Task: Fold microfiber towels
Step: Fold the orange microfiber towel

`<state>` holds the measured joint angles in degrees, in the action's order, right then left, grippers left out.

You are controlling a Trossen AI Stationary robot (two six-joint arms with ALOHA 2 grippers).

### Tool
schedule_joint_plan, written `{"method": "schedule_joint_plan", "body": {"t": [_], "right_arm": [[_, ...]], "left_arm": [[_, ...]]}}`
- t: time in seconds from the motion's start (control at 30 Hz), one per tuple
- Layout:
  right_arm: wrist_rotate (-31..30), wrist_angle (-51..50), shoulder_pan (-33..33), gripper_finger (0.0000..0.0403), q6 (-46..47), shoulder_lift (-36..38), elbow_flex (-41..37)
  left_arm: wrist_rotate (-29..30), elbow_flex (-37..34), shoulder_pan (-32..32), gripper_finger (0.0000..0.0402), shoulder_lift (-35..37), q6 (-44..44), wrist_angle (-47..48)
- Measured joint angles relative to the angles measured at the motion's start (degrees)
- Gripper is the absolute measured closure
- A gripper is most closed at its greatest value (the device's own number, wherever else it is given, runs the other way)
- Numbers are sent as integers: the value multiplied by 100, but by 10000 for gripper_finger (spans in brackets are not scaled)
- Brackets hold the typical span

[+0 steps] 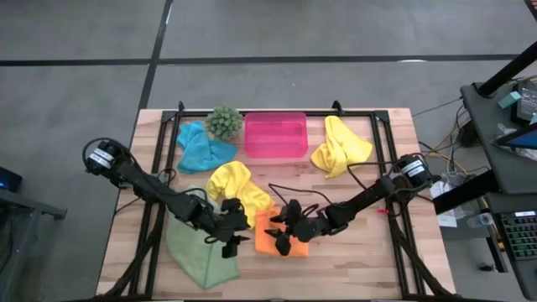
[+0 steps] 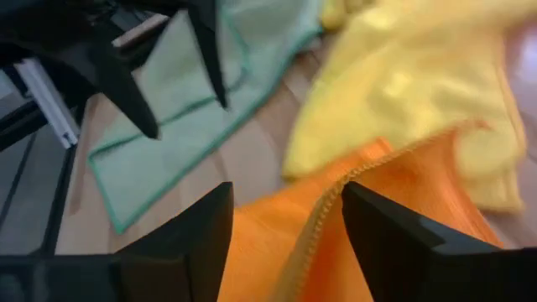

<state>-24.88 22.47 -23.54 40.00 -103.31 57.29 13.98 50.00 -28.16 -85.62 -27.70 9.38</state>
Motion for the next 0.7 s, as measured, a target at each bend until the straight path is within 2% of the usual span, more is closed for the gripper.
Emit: {"method": "schedule_joint_plan", "body": {"t": [0.2,0.4,0.6,0.7], "right_arm": [[-16,-1026,56,188,-343,-4,498],[0,-1104,18,190,-1152,-74,842],[17,-2330,24,192,-965,-43,1136],[81,-2432,25,192,-957,-44,1146]], "left_arm": [[2,101,35,231,14,-27,-10],[151,147,35,231,15,107,-40],[151,146,35,231,17,103,-139],[151,146,35,231,17,100,-144]]}}
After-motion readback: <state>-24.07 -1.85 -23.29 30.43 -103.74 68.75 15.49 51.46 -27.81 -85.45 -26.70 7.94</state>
